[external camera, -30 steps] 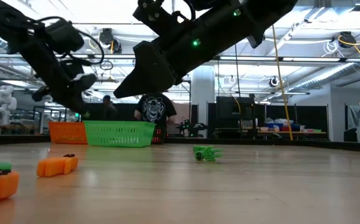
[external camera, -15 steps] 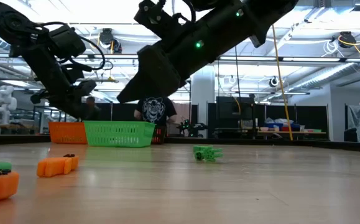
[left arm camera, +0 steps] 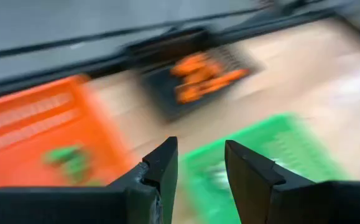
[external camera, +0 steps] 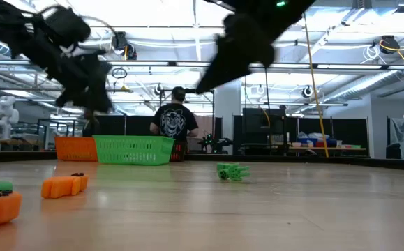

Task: Sort Halloween decoration
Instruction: Put the green skeleton toy into the orange bin

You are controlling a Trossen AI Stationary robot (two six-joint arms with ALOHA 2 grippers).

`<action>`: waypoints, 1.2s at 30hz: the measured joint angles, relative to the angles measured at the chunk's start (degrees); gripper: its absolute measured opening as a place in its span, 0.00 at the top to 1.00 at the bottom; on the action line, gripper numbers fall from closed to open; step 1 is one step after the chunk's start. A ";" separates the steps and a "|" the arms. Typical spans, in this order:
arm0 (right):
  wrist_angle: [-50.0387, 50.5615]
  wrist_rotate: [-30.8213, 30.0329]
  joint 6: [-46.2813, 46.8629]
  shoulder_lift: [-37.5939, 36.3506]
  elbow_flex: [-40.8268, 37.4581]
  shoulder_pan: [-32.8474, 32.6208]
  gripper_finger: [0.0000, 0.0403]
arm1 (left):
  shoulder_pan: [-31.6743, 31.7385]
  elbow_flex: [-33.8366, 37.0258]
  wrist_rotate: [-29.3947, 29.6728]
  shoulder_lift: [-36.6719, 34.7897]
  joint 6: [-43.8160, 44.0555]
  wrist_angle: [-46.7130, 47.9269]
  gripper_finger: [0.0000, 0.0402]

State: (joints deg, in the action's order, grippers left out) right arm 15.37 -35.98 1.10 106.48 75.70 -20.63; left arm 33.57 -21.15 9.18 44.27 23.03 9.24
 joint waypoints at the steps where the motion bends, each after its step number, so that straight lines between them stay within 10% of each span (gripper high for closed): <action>1: 3.09 0.02 2.19 -0.59 0.00 -0.31 0.63 | -1.53 0.00 -0.97 -1.37 0.00 -1.06 0.68; 8: 15.56 2.00 10.01 -1.53 -0.71 0.01 0.63 | -15.11 -0.02 -1.65 -7.20 -1.01 -4.57 0.68; 20: 2.13 15.51 6.39 -1.49 -12.06 8.91 0.63 | -38.70 -0.02 14.61 -7.27 -1.47 -6.53 0.68; 36: -1.00 28.74 3.62 -1.49 -13.97 17.69 0.71 | -52.12 0.00 27.77 -0.82 -4.06 -11.03 0.68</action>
State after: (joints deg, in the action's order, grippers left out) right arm 14.37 -7.23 4.71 104.99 61.73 -2.95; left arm -18.55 -21.15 36.95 43.45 18.97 -1.79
